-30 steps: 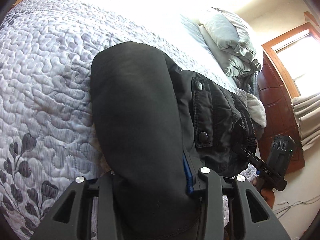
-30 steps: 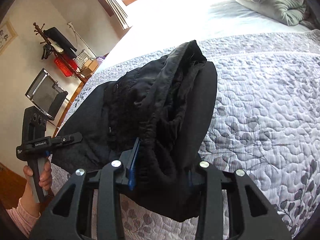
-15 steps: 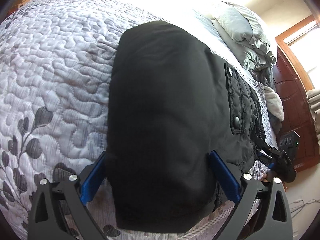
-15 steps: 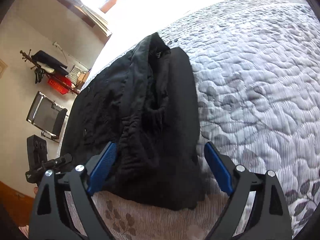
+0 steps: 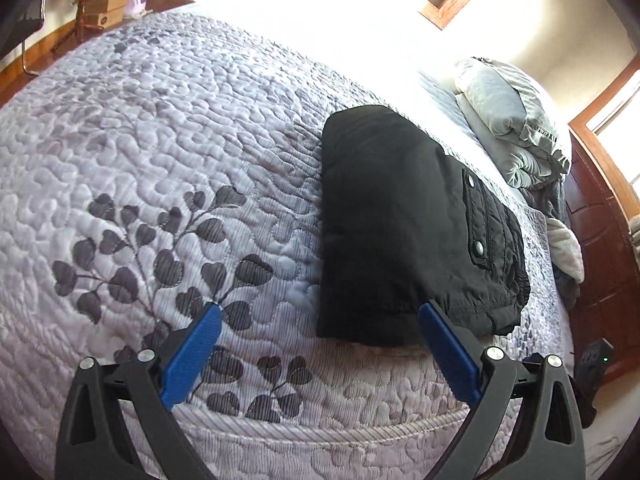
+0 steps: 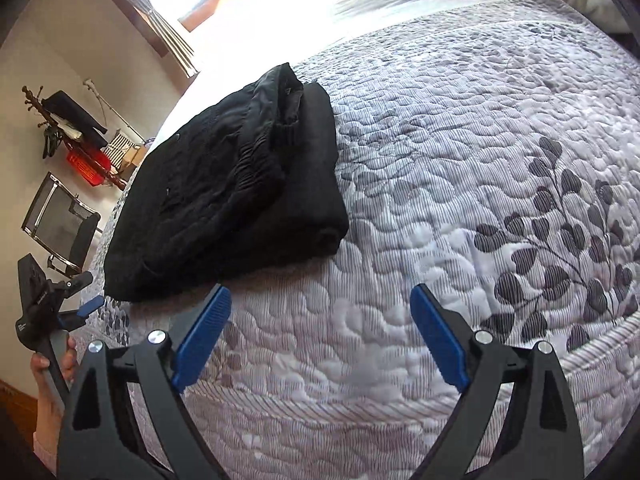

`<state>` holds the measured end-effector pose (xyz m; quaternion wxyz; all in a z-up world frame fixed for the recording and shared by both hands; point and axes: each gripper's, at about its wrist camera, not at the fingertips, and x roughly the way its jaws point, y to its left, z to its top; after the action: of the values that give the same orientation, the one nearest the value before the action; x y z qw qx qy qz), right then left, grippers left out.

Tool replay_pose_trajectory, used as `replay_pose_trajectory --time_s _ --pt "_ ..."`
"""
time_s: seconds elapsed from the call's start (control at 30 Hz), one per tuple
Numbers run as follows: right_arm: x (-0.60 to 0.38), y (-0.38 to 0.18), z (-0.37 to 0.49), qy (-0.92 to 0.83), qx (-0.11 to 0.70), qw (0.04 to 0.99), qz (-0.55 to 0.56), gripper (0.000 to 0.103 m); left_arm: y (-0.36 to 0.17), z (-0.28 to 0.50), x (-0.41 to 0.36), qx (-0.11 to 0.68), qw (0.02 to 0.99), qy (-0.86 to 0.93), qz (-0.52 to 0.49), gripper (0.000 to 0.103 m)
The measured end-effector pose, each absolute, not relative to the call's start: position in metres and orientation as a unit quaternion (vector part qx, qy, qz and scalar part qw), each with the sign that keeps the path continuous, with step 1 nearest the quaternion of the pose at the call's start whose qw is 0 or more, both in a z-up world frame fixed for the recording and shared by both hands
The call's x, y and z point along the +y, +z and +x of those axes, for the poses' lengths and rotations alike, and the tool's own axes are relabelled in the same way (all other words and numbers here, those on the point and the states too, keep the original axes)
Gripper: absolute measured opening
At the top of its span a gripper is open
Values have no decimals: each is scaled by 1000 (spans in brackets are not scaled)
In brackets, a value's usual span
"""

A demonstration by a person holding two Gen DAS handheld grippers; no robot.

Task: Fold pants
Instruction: 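Open both grippers and pull them back from the folded pants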

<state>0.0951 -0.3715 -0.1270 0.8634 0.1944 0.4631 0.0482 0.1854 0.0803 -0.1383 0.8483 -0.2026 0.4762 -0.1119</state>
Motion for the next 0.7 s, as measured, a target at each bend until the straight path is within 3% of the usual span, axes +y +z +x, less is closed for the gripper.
replay_pose_trajectory --time_s 0.2,0.7 --pt "-337 -109 70 19 468 873 140 98 -118 150 53 468 875 -86 -88 99" --pt "-274 -98 26 -30 494 865 84 100 -116 87 15 499 864 -52 -43 99"
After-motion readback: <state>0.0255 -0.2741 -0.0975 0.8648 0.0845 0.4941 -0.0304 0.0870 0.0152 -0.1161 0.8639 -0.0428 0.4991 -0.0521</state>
